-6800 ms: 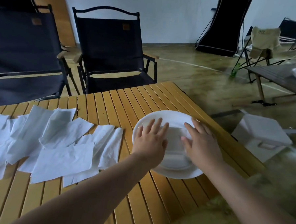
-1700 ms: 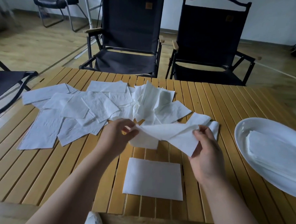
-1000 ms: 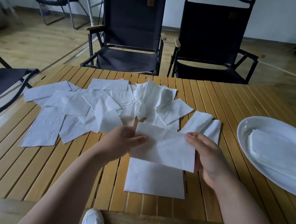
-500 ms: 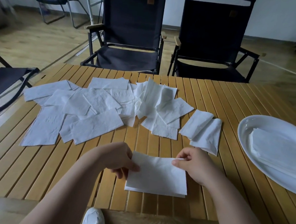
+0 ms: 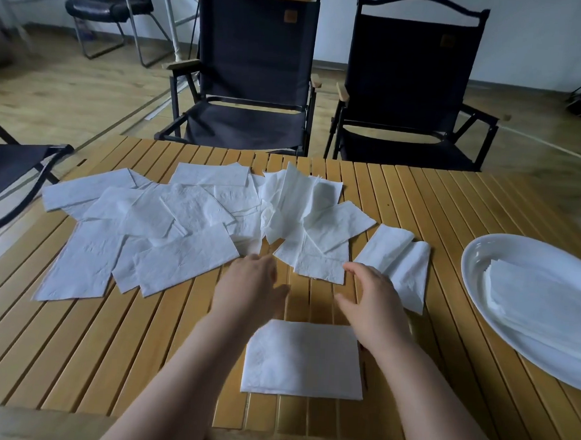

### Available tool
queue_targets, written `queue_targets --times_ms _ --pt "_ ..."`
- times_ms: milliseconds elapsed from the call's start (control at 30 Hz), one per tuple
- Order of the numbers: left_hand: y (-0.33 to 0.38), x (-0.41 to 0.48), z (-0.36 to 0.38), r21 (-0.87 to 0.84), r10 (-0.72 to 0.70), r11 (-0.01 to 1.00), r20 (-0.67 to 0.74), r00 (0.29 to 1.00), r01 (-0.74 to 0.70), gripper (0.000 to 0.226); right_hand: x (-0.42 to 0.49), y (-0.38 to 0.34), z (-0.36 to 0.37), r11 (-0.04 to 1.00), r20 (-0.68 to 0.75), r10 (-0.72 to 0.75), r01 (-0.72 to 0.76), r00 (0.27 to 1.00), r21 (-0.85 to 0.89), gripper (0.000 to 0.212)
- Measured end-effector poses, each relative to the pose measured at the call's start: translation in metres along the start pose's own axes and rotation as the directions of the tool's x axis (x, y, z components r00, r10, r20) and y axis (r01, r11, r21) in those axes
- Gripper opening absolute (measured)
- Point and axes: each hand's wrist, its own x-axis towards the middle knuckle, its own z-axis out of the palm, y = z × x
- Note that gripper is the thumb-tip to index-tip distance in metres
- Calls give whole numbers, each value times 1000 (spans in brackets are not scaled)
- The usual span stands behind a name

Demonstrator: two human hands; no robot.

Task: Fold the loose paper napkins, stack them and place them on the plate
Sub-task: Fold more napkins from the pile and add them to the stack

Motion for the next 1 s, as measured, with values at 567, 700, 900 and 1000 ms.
queue_targets --times_ms 567,700,900,1000 --pt "-3 25 48 -61 383 912 -223 896 -405 7 11 17 34 980 -173 -171 149 970 -133 10" --pt "-1 21 48 -104 392 897 -260 882 -429 2 9 16 34 977 -191 -194 171 962 -127 10" --pt "-1 19 28 -298 347 867 -212 914 -398 38 4 6 15 967 -224 -211 236 951 92 10" --pt "-5 21 22 -271 331 882 -227 916 -386 32 -2 0 5 928 -171 -201 243 965 282 11"
